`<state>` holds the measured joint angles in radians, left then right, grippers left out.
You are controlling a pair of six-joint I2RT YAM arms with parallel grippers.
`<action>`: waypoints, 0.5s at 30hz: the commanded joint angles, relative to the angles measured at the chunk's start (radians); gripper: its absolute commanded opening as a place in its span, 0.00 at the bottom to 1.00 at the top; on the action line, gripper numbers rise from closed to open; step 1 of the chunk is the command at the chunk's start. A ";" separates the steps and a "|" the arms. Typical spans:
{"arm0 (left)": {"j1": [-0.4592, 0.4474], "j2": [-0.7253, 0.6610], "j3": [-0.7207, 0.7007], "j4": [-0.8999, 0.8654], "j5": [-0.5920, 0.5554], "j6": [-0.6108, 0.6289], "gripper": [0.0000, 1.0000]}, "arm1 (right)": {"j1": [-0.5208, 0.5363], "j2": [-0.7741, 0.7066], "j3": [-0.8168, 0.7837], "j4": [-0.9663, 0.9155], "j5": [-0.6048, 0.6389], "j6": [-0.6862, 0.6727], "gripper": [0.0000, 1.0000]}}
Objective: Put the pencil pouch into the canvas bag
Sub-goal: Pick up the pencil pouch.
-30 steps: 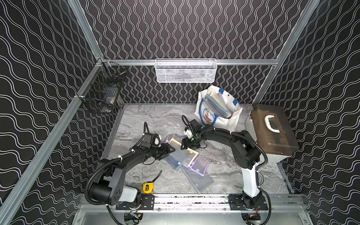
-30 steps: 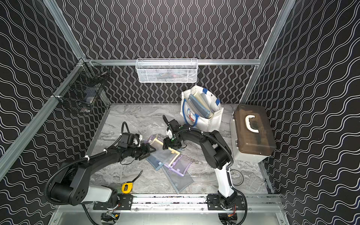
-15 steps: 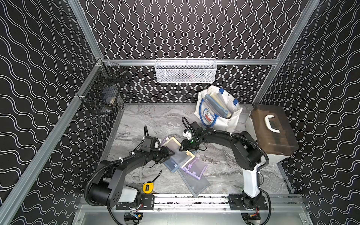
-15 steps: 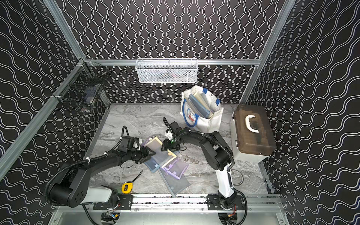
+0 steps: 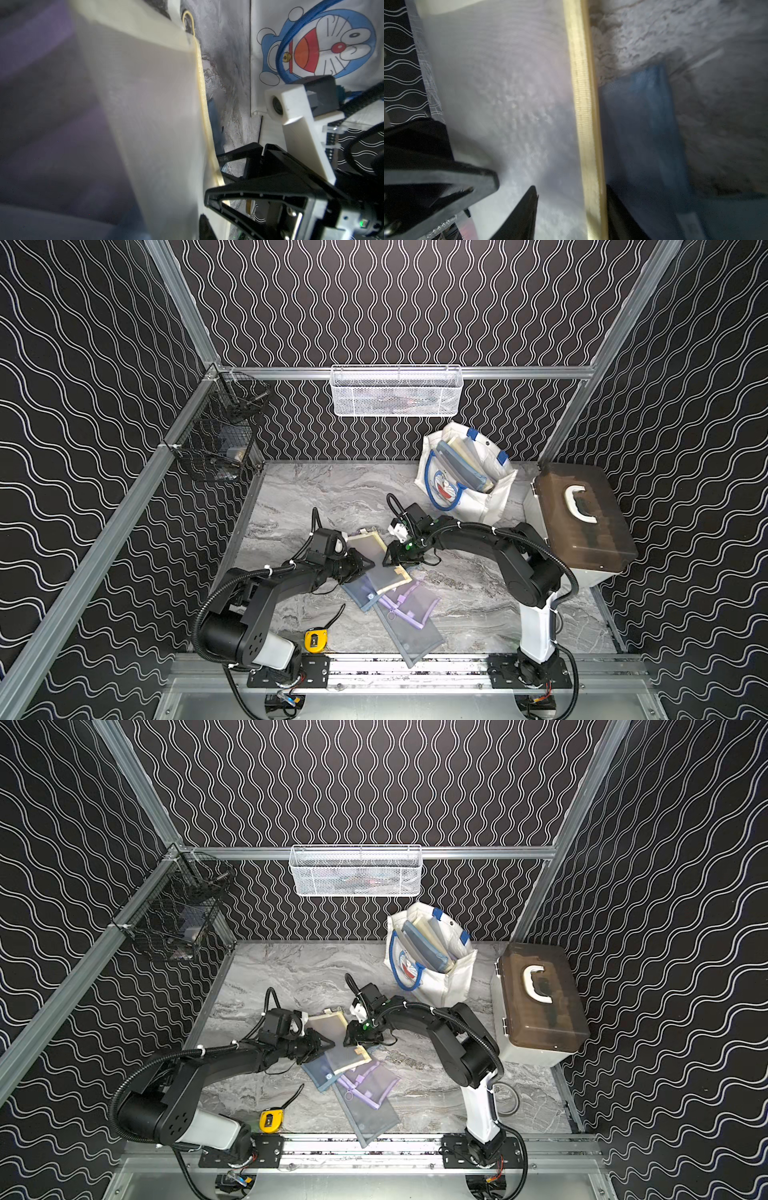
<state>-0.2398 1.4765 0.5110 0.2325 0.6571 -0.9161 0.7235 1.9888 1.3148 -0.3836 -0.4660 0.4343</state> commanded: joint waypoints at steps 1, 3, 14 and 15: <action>-0.001 -0.010 0.023 0.018 0.007 0.026 0.10 | 0.005 -0.046 -0.010 0.014 -0.022 0.020 0.52; 0.000 -0.034 0.037 -0.019 0.000 0.045 0.00 | 0.004 -0.078 -0.014 0.014 -0.024 0.023 0.53; 0.000 -0.305 0.148 -0.155 0.020 0.167 0.00 | -0.176 -0.282 0.055 -0.105 -0.157 0.099 0.72; -0.004 -0.313 0.148 -0.131 0.032 0.153 0.00 | -0.191 -0.300 0.058 -0.085 -0.175 0.116 0.73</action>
<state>-0.2405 1.1862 0.6487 0.0834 0.6502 -0.7837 0.5575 1.7256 1.3621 -0.4740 -0.5518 0.4896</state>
